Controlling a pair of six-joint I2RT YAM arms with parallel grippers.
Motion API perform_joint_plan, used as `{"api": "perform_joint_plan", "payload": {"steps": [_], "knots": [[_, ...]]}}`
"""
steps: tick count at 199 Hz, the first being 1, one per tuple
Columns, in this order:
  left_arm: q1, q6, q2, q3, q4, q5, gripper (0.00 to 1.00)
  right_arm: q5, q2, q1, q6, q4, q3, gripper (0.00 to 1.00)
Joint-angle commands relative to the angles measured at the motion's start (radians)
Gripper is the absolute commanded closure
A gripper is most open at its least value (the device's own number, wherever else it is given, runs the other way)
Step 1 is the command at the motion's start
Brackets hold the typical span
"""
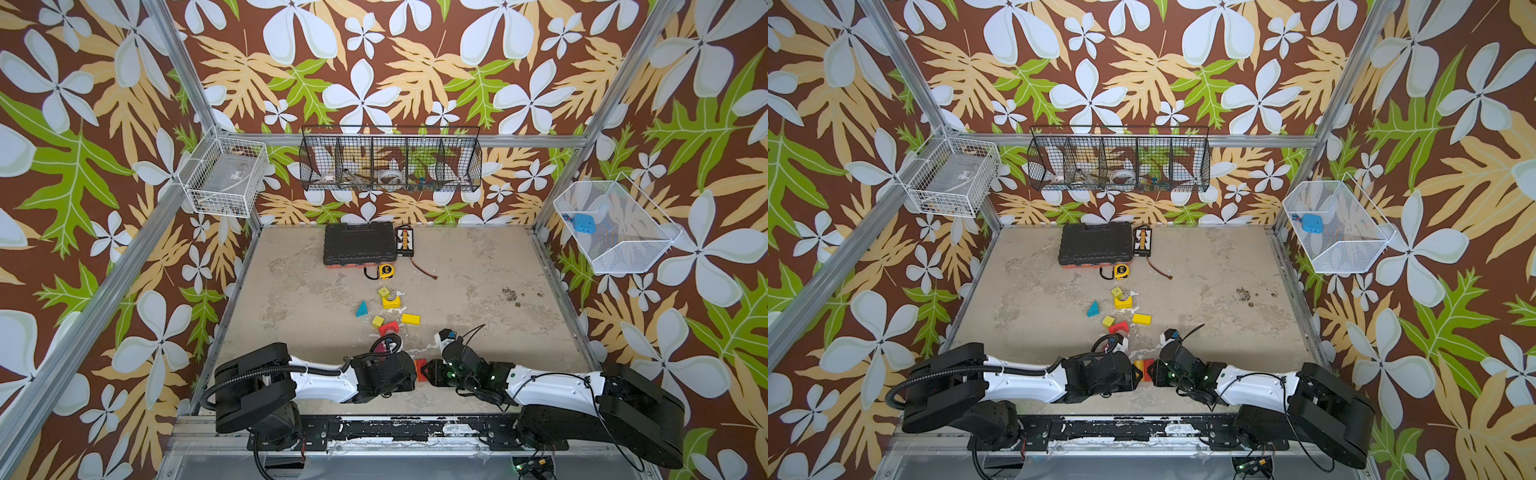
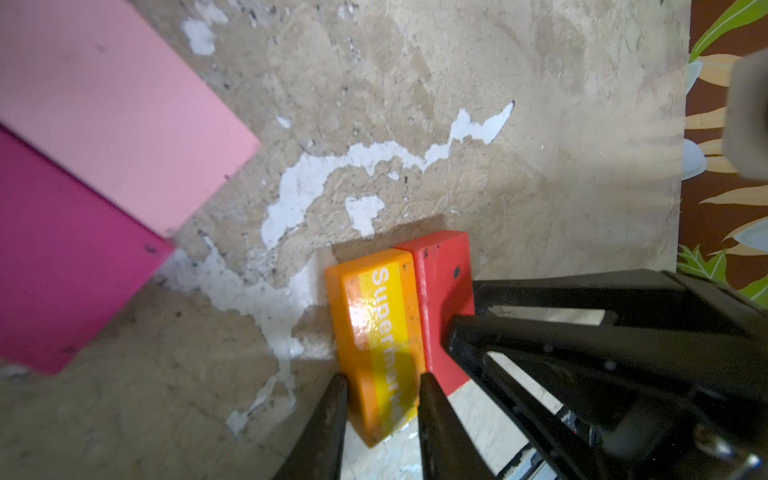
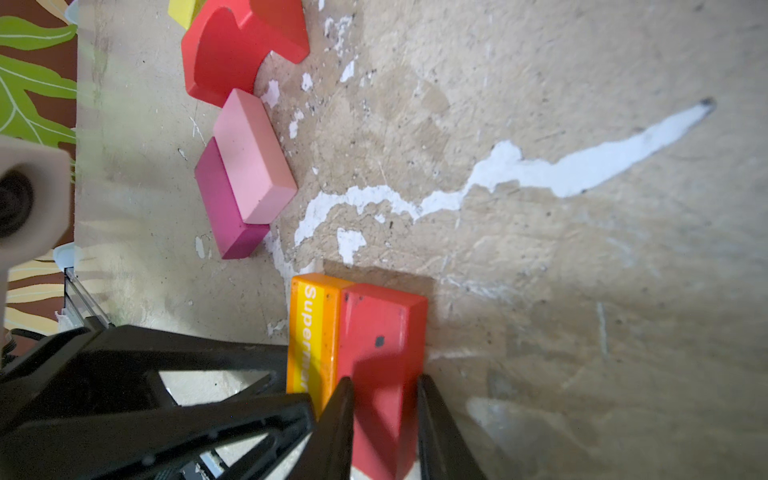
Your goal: Build the wood block tower
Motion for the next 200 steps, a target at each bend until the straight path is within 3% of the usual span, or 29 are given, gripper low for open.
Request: {"api": "perform_joint_plan", "payload": {"steps": [1, 42, 102, 119, 133, 145, 180, 200], "knots": [[0.003, 0.003, 0.000, 0.002, -0.068, -0.012, 0.68, 0.013, -0.014, 0.002, 0.000, -0.021, 0.002, 0.71], [0.005, 0.003, -0.009, 0.003, -0.084, -0.022, 0.64, 0.049, -0.075, 0.002, 0.009, -0.060, -0.009, 0.67], [0.005, 0.021, -0.076, 0.005, -0.146, -0.058, 0.49, 0.095, -0.149, 0.002, 0.006, -0.128, -0.008, 0.60], [0.005, 0.043, -0.142, 0.013, -0.207, -0.100, 0.44, 0.120, -0.187, 0.001, -0.006, -0.181, 0.008, 0.51], [0.005, 0.076, -0.219, 0.036, -0.299, -0.167, 0.36, 0.145, -0.224, 0.002, -0.020, -0.232, 0.026, 0.41], [0.005, 0.114, -0.290, 0.072, -0.412, -0.258, 0.27, 0.174, -0.259, 0.001, -0.032, -0.277, 0.045, 0.39], [0.006, 0.160, -0.401, 0.313, -0.868, -0.600, 0.06, 0.228, -0.306, 0.001, -0.055, -0.425, 0.171, 0.28], [0.047, 0.270, -0.397, 0.469, -0.981, -0.677, 0.05, 0.214, -0.283, 0.002, -0.105, -0.456, 0.293, 0.27]]}}
